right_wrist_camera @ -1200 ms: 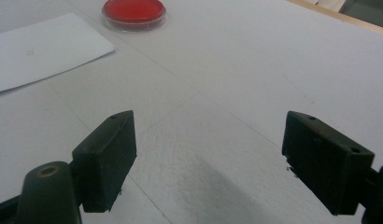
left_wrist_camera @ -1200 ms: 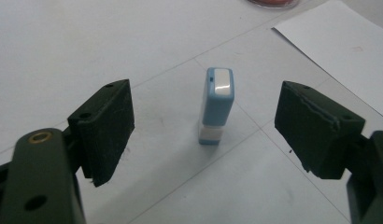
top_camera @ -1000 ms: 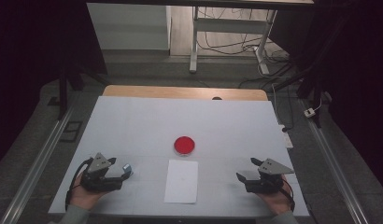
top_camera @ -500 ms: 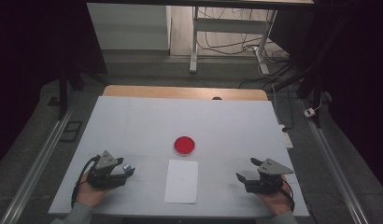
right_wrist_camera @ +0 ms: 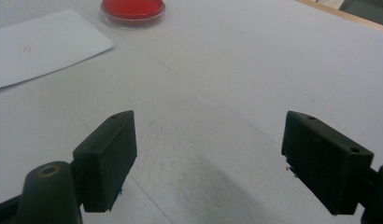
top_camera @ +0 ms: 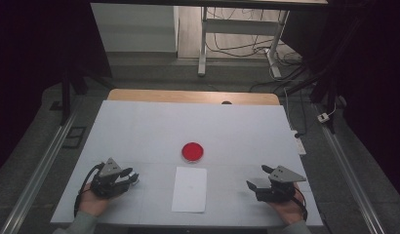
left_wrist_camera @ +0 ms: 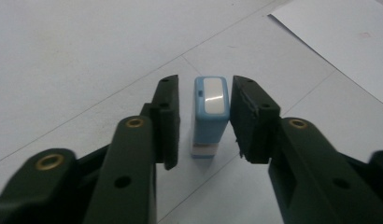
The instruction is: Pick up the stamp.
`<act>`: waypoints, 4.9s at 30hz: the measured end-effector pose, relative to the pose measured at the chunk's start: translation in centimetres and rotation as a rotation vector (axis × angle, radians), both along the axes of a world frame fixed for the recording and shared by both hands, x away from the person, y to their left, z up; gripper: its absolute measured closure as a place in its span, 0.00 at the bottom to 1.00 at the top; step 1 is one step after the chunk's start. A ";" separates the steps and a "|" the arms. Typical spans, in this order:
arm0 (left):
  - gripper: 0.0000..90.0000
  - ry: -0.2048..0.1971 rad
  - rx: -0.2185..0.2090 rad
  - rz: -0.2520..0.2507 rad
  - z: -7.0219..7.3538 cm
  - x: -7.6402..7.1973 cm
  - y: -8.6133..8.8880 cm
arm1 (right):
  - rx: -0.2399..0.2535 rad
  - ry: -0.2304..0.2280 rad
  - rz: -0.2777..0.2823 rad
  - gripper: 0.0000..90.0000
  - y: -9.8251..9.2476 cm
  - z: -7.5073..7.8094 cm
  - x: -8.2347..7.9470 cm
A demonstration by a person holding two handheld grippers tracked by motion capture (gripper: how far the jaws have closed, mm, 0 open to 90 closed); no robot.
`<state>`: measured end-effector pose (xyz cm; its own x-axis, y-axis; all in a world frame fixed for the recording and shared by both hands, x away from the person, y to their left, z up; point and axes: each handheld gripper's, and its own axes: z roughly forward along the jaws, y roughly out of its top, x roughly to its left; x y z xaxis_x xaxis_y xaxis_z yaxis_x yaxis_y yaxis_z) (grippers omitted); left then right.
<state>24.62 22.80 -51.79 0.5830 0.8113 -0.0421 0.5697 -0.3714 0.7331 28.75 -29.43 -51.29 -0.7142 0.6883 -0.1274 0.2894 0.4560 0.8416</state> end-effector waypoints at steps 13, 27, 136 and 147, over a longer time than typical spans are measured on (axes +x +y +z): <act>0.84 -0.010 0.006 -0.012 0.1 -0.1 0.0 | -0.003 -0.004 -0.004 0.21 0.0 0.0 0.0; 0.84 -0.047 -0.036 0.000 0.6 -0.4 0.3 | 0.000 -0.023 -0.011 0.21 0.0 -0.2 -0.2; 0.84 -0.051 -0.237 -0.237 5.1 4.8 -12.1 | 0.032 -0.053 -0.029 0.27 1.1 0.9 -1.1; 0.84 -0.054 -0.246 -0.270 5.2 4.7 -13.6 | 0.027 -0.056 -0.026 0.27 1.4 0.8 -1.2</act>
<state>29.29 9.17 -46.58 0.7814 0.5974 -0.1803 0.4334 -0.3118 0.8455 27.57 -28.02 -50.46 -0.6884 0.7101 -0.1479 0.2532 0.4263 0.8684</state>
